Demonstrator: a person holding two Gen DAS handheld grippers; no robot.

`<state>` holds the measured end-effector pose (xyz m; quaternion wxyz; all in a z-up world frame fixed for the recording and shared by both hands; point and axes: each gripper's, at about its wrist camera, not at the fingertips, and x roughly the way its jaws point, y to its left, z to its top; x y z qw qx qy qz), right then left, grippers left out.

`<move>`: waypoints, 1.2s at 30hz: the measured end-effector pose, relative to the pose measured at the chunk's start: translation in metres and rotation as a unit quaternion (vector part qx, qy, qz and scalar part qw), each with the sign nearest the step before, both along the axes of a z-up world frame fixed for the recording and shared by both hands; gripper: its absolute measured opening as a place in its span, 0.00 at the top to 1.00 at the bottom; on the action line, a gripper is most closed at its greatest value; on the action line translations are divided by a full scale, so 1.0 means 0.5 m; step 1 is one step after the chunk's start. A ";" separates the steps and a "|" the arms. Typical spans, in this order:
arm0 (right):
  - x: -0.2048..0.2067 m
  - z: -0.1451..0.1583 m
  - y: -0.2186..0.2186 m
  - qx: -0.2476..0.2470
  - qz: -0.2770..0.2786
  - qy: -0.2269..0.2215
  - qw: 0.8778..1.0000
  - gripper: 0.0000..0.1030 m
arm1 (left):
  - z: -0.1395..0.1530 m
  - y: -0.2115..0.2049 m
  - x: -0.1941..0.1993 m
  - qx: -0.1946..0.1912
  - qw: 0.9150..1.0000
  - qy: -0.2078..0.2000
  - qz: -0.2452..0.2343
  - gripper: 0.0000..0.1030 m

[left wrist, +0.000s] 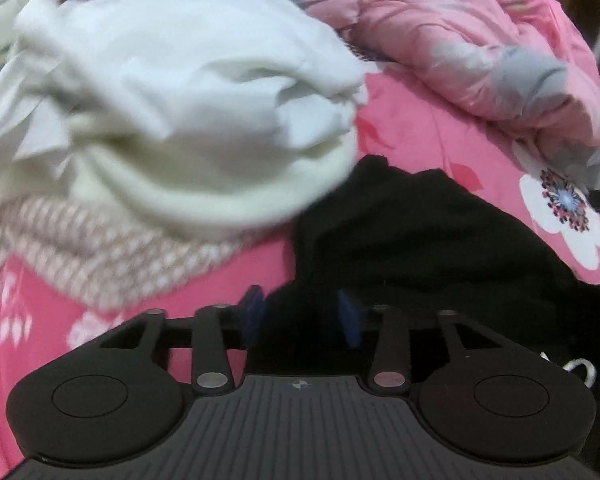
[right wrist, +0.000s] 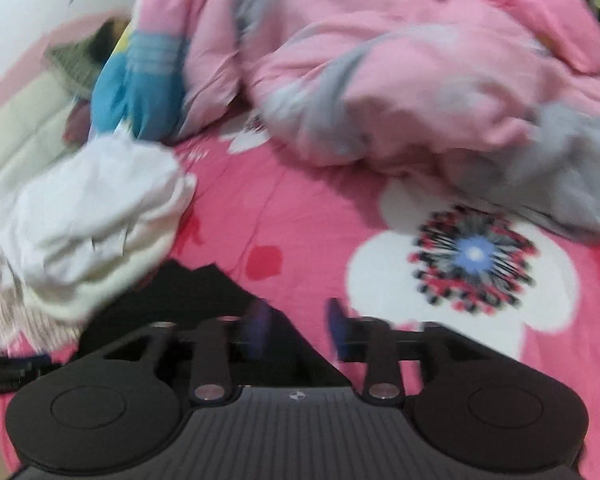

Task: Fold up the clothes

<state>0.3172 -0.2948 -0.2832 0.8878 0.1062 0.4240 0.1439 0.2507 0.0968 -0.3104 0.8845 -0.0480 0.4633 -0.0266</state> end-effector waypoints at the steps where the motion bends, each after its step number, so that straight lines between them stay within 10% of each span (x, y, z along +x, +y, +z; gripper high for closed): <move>1: -0.020 0.013 -0.019 0.009 -0.009 0.002 1.000 0.57 | 0.003 0.007 -0.013 -0.001 1.000 0.004 0.005 0.46; 8: -0.235 0.033 -0.137 0.067 -0.089 0.155 0.982 0.51 | 0.018 0.004 -0.092 -0.038 0.997 0.052 -0.029 0.45; 15: -0.457 -0.111 -0.202 0.135 -0.242 0.304 0.911 0.51 | -0.011 -0.108 -0.128 -0.070 0.980 0.112 -0.149 0.44; 17: -0.483 -0.143 -0.192 0.187 -0.253 0.315 0.895 0.73 | -0.014 -0.139 -0.129 -0.070 0.974 0.118 -0.180 0.44; 23: -0.512 -0.059 0.005 0.184 -0.058 0.219 0.957 0.83 | 0.007 -0.221 -0.111 -0.067 0.955 0.114 -0.267 0.44; 29: -0.545 -0.064 0.197 0.014 0.120 0.210 0.970 0.78 | 0.019 -0.321 -0.093 -0.061 0.930 0.117 -0.343 0.44; 36: -0.585 -0.045 0.085 0.080 -0.017 0.212 0.974 0.61 | 0.005 -0.434 -0.101 -0.035 0.887 0.093 -0.451 0.44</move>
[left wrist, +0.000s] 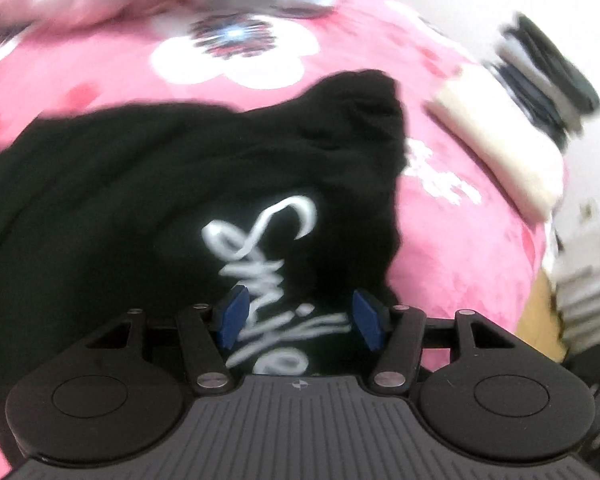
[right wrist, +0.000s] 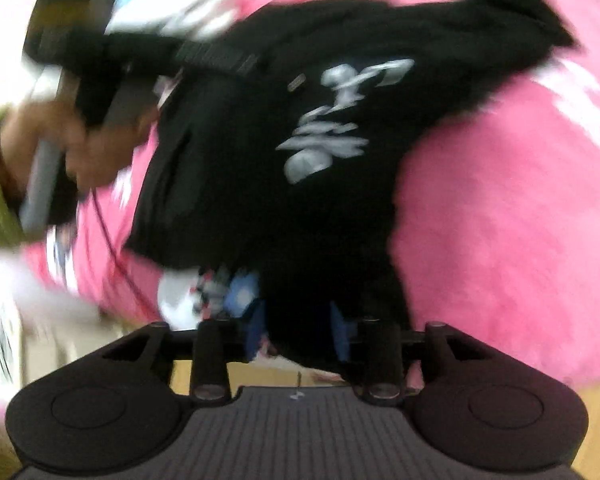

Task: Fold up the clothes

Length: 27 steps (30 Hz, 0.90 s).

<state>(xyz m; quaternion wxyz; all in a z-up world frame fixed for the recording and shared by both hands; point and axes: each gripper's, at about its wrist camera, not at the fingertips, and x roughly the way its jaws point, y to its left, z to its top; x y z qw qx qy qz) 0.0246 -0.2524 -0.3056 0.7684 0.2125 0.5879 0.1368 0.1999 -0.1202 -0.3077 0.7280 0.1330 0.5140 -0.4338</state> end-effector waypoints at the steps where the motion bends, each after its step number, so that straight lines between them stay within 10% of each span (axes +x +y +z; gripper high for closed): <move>1: -0.006 -0.002 -0.024 0.012 -0.033 0.005 0.999 0.61 | -0.003 -0.024 -0.003 -0.001 1.000 -0.009 -0.024 0.43; 7: 0.002 -0.026 -0.070 0.003 -0.102 0.015 0.995 0.57 | -0.045 -0.177 -0.011 0.011 0.990 -0.069 -0.126 0.38; 15: 0.029 -0.050 -0.008 -0.003 -0.094 -0.006 0.996 0.46 | -0.115 -0.278 0.010 0.054 0.984 -0.099 -0.139 0.47; 18: 0.040 -0.050 -0.011 0.002 -0.116 -0.014 0.993 0.44 | -0.097 -0.247 0.047 0.034 0.992 -0.078 -0.092 0.87; 21: 0.055 -0.044 -0.020 -0.004 -0.125 -0.027 0.992 0.41 | -0.066 -0.189 0.116 -0.014 1.000 -0.021 0.008 0.91; 27: 0.118 -0.049 -0.019 -0.021 -0.114 -0.056 0.992 0.40 | 0.011 -0.050 0.200 -0.115 0.983 0.025 0.140 0.91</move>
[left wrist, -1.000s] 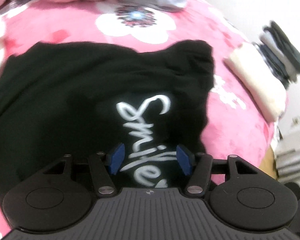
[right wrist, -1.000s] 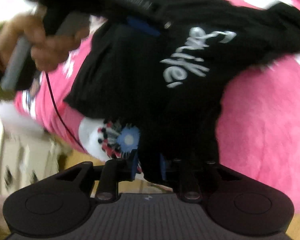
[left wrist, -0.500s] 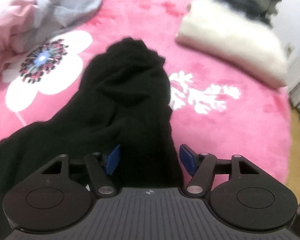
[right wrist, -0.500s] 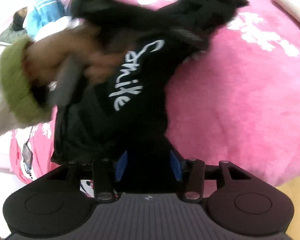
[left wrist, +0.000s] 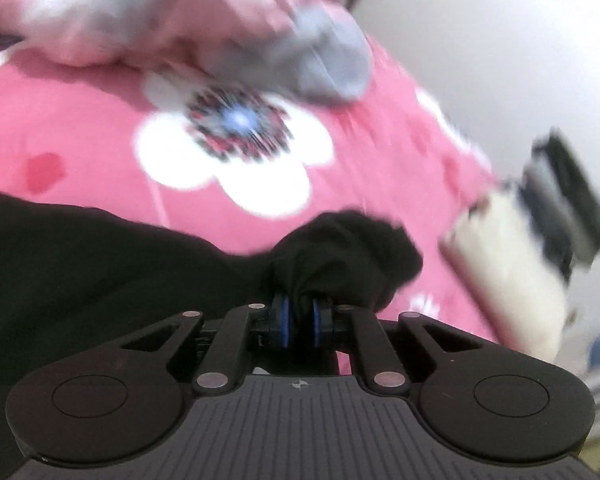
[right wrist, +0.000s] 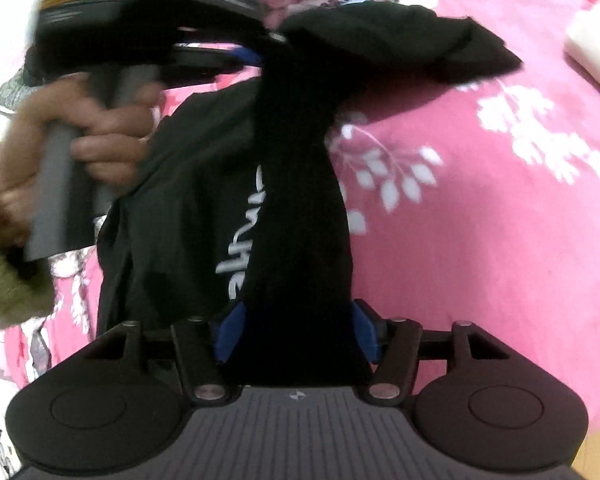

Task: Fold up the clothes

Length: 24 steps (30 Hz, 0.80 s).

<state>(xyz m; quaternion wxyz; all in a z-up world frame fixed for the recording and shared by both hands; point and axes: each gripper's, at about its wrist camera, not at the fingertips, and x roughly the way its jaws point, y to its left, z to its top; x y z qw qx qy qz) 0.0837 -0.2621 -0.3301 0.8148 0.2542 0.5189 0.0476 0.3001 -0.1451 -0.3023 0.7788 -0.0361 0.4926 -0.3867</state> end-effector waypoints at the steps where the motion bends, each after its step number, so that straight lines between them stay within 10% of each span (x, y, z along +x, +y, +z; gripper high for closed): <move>1: 0.014 -0.003 0.005 0.001 0.007 -0.002 1.000 0.40 | 0.009 0.017 0.006 -0.008 1.000 0.001 0.012 0.91; 10: 0.034 -0.026 0.093 -0.084 0.067 0.036 0.994 0.37 | 0.062 0.130 0.023 -0.070 0.992 0.007 0.105 0.92; 16: -0.024 -0.006 0.068 -0.100 -0.001 0.044 0.994 0.74 | 0.084 0.207 0.016 -0.087 0.985 0.009 0.152 0.92; 24: -0.001 0.219 0.069 -0.179 0.013 -0.051 0.983 0.83 | 0.230 0.341 -0.027 -0.110 0.966 -0.041 0.232 0.92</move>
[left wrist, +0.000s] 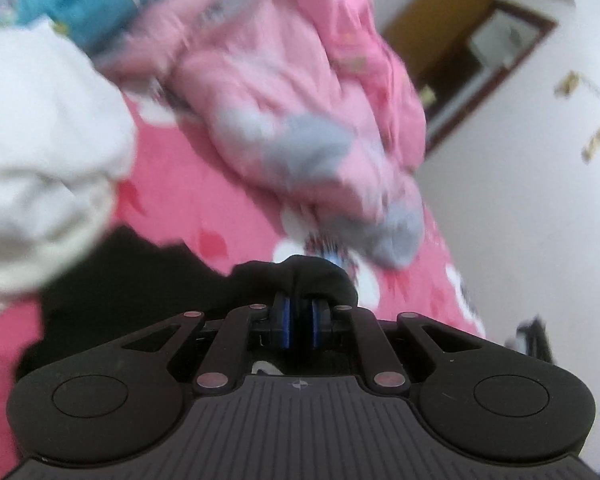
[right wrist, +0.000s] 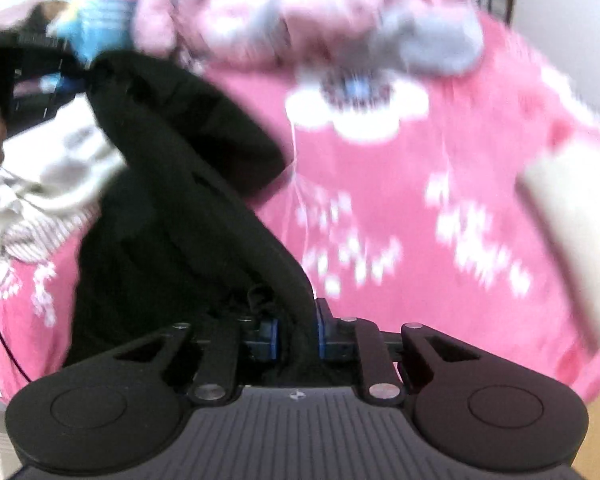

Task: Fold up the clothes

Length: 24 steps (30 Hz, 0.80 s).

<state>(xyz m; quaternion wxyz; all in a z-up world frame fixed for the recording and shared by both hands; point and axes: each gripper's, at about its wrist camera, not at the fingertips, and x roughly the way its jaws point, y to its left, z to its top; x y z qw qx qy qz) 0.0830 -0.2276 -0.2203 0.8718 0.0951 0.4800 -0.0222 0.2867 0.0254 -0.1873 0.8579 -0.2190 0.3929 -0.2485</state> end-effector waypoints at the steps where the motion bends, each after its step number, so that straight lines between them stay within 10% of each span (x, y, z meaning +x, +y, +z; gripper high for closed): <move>1: 0.005 0.032 0.000 -0.007 0.010 -0.014 1.000 0.83 | 0.028 0.016 -0.010 -0.004 1.000 -0.009 0.015 0.92; 7: 0.024 0.239 0.002 -0.044 0.075 -0.113 0.990 0.83 | 0.230 0.080 -0.108 -0.028 0.989 -0.096 0.108 0.92; 15: 0.001 0.496 -0.012 -0.062 0.145 -0.265 0.951 0.83 | 0.467 0.105 -0.284 -0.066 0.952 -0.211 0.209 0.92; 24: -0.111 0.663 -0.055 -0.079 0.196 -0.341 0.916 0.83 | 0.572 0.054 -0.469 -0.063 0.919 -0.292 0.256 0.92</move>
